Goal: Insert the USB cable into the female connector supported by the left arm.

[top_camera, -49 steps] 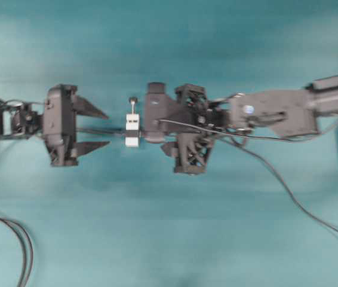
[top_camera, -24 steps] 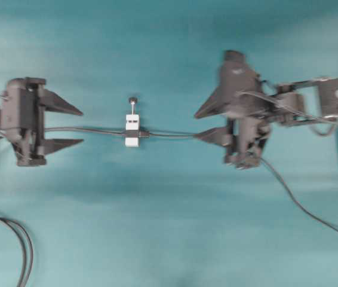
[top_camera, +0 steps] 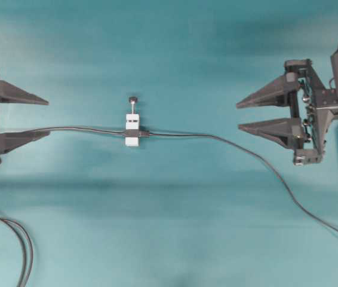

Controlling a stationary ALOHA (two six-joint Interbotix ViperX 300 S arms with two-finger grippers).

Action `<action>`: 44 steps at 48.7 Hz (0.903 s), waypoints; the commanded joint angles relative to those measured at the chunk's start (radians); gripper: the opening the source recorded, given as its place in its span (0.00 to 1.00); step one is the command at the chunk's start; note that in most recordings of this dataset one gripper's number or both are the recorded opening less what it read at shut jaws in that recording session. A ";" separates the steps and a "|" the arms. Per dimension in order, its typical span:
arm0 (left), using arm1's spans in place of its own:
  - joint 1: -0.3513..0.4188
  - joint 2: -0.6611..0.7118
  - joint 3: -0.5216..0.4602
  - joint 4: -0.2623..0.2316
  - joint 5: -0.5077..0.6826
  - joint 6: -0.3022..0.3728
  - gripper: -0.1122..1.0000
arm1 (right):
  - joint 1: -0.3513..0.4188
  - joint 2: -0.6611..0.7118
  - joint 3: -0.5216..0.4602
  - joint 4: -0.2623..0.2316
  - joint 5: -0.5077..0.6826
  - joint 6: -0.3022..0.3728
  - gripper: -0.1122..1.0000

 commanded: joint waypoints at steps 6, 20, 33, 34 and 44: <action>0.002 -0.055 0.014 -0.017 0.025 -0.057 0.78 | -0.018 -0.041 0.032 -0.002 -0.083 0.005 0.58; -0.006 -0.091 0.086 -0.021 -0.097 -0.150 0.79 | -0.026 -0.114 0.117 -0.002 -0.109 0.002 0.58; -0.006 -0.092 0.140 -0.017 -0.186 -0.144 0.79 | -0.026 -0.178 0.216 -0.002 -0.100 -0.002 0.58; -0.005 -0.092 0.144 -0.017 -0.186 -0.144 0.79 | -0.026 -0.184 0.224 0.000 -0.097 0.000 0.58; -0.006 -0.092 0.152 0.003 -0.184 -0.126 0.79 | -0.026 -0.295 0.291 -0.012 -0.052 -0.014 0.58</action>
